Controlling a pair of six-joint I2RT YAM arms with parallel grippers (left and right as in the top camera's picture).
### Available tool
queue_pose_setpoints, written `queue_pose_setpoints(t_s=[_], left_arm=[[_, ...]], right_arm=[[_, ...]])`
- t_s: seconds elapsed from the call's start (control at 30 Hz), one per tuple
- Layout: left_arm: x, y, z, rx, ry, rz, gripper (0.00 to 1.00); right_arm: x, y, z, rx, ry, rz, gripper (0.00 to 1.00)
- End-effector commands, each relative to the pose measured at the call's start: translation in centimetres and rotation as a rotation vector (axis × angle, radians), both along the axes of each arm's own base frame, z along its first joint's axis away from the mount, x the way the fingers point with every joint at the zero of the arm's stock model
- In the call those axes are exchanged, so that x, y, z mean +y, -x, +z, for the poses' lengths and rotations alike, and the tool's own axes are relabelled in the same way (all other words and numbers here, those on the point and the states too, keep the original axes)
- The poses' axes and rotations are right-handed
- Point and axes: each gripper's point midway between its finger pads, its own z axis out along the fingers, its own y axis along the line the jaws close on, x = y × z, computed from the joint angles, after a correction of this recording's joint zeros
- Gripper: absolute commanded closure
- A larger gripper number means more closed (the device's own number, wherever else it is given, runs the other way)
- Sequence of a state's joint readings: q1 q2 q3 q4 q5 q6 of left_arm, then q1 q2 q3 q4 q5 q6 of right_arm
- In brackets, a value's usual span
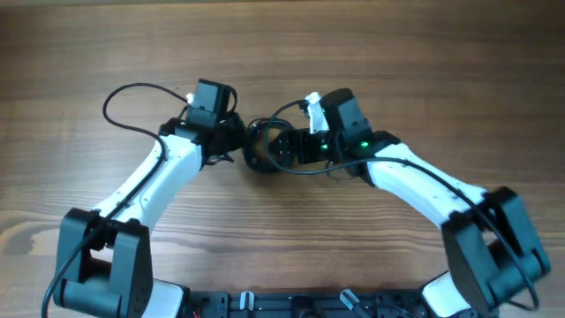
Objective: Untangle cables
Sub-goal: 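Lower both grippers onto the coil and pinch cable strands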
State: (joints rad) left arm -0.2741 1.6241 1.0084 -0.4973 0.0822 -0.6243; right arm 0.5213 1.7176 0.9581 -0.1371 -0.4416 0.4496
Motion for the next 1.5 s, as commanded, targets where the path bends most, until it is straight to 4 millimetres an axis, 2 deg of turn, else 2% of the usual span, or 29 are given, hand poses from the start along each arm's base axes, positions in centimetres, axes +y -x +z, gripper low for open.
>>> queue_pose_setpoints(t_s=[0.0, 0.1, 0.23, 0.33, 0.5, 0.57, 0.67, 0.97, 1.07, 1.13, 1.23, 1.33, 1.37, 1.43, 1.47], left_arm=[[-1.2, -0.5, 2.8, -0.077, 0.080, -0.103, 0.72], [-1.2, -0.5, 4.0, -0.113, 0.079, -0.119, 0.71], [-1.2, -0.4, 4.3, -0.119, 0.085, -0.121, 0.73], [-2.2, -0.2, 5.1, -0.135, 0.131, -0.171, 0.76], [-2.3, -0.2, 7.6, -0.207, 0.143, -0.178, 0.76], [-2.2, -0.1, 8.4, -0.234, 0.134, -0.199, 0.80], [-0.8, 0.0, 7.8, -0.218, 0.063, -0.156, 0.83], [-0.5, -0.1, 7.6, -0.217, 0.043, -0.145, 0.83], [-0.4, -0.1, 7.7, -0.218, 0.040, -0.142, 0.83], [-0.3, -0.2, 7.6, -0.219, 0.033, -0.138, 0.84], [-0.1, -0.2, 7.6, -0.221, 0.025, -0.133, 0.83], [-0.1, -0.2, 7.6, -0.221, 0.025, -0.133, 0.83], [-0.1, -0.2, 7.6, -0.221, 0.025, -0.133, 0.83], [-0.1, -0.2, 7.6, -0.220, 0.025, -0.133, 0.83], [-0.1, -0.2, 7.6, -0.220, 0.025, -0.133, 0.83]], right_arm=[[0.3, 0.0, -2.5, 0.075, 0.002, -0.030, 0.01], [1.0, -0.2, -3.4, 0.109, -0.021, -0.067, 0.03], [2.5, -0.6, -3.1, 0.073, -0.043, -0.081, 0.04], [2.9, -0.2, -3.5, 0.071, -0.022, -0.091, 0.05], [3.4, 0.0, -4.0, 0.051, 0.010, -0.095, 0.05], [2.8, -0.2, -4.4, 0.047, 0.042, -0.121, 0.05], [1.0, -0.3, -5.6, 0.093, 0.114, -0.236, 0.05], [-1.0, -1.0, -6.4, 0.160, 0.140, -0.462, 0.06], [-1.3, -0.8, -7.8, 0.180, 0.167, -0.463, 0.06], [-0.3, -0.3, -9.5, 0.218, 0.149, -0.413, 0.13], [2.9, 0.7, -11.2, 0.281, 0.040, -0.305, 0.16], [3.8, 1.5, -11.6, 0.285, 0.035, -0.279, 0.28], [4.0, 1.6, -11.6, 0.285, 0.036, -0.273, 0.39], [4.2, 1.9, -11.5, 0.291, 0.030, -0.254, 0.64], [4.1, 2.1, -11.6, 0.300, 0.031, -0.251, 0.96]])
